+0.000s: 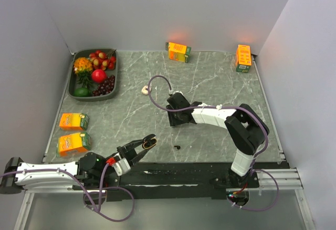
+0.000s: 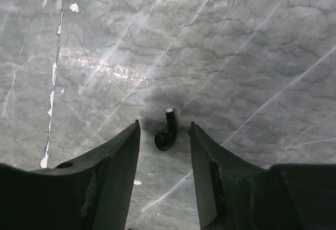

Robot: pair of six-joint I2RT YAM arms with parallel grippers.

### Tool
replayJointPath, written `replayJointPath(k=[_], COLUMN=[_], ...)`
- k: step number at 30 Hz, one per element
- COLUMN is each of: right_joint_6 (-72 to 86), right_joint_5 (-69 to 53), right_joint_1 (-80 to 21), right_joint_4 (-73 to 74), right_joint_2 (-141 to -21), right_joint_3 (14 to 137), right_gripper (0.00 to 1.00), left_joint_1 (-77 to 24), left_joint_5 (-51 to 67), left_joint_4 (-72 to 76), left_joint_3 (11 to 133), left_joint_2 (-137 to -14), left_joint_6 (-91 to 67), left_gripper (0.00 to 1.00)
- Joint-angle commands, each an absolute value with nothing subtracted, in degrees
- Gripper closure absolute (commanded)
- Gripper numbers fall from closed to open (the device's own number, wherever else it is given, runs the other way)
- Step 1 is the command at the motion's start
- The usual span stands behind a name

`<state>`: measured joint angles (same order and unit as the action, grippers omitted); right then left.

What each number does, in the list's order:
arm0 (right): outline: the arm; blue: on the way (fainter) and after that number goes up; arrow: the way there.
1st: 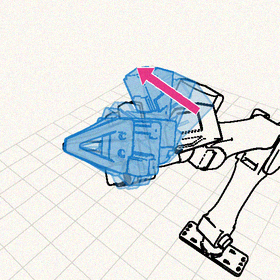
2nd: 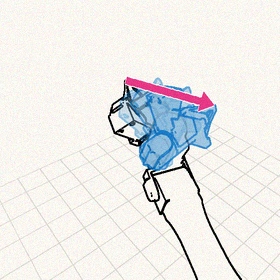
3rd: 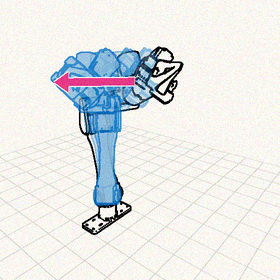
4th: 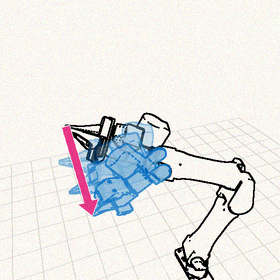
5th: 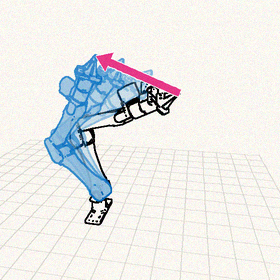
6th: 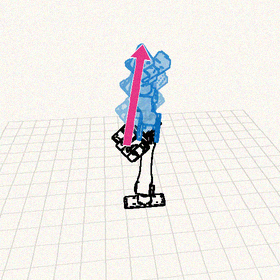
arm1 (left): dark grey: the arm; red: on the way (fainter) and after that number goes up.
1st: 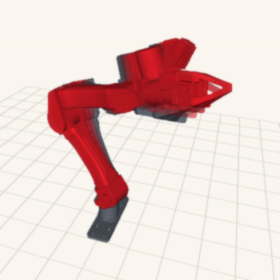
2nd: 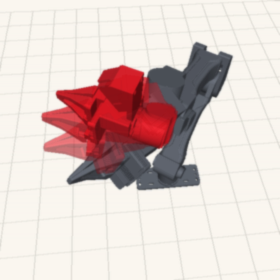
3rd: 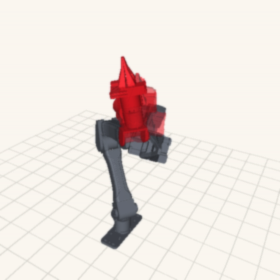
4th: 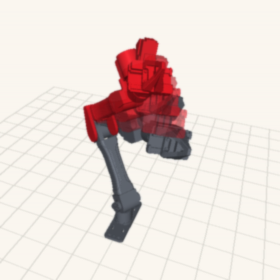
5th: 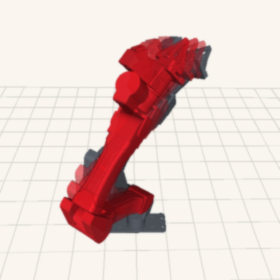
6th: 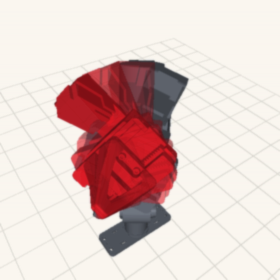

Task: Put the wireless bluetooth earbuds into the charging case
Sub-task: Pick up the earbud from the center of the board.

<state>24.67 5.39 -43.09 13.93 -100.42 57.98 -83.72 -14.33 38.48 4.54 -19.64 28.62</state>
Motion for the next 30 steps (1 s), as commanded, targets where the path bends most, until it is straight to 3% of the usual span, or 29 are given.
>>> replayJointPath(k=[1, 8, 12, 17, 26, 30], right_joint_6=[26.3, 27.7, 28.2, 28.3, 28.8, 29.0], right_joint_5=[6.4, 7.2, 8.0, 9.1, 11.2, 11.6], right_joint_1=[-42.9, -43.3, -43.9, -45.1, -45.9, -46.3], right_joint_4=[13.5, 13.5, 13.9, 14.5, 15.9, 16.3], right_joint_2=[-98.9, -97.9, -97.2, -97.2, -98.3, -98.0], right_joint_3=[57.0, 55.1, 54.4, 54.7, 55.2, 55.0], right_gripper=[0.53, 0.54, 0.47, 0.46, 0.57, 0.67], left_joint_1=[-84.1, -84.1, -84.1, -84.2, -84.1, -84.1], left_joint_5=[-15.0, -15.0, -15.0, -15.1, -15.4, -15.2], left_joint_4=[40.3, 40.1, 40.1, 39.8, 39.2, 39.1], left_joint_3=[7.1, 7.3, 7.4, 7.5, 7.7, 7.8], left_joint_2=[-20.3, -20.5, -20.7, -20.7, -20.9, -21.0], left_joint_6=[27.4, 27.3, 27.2, 26.9, 26.8, 26.6], left_gripper=[0.99, 0.99, 0.99, 0.99, 0.99, 0.99])
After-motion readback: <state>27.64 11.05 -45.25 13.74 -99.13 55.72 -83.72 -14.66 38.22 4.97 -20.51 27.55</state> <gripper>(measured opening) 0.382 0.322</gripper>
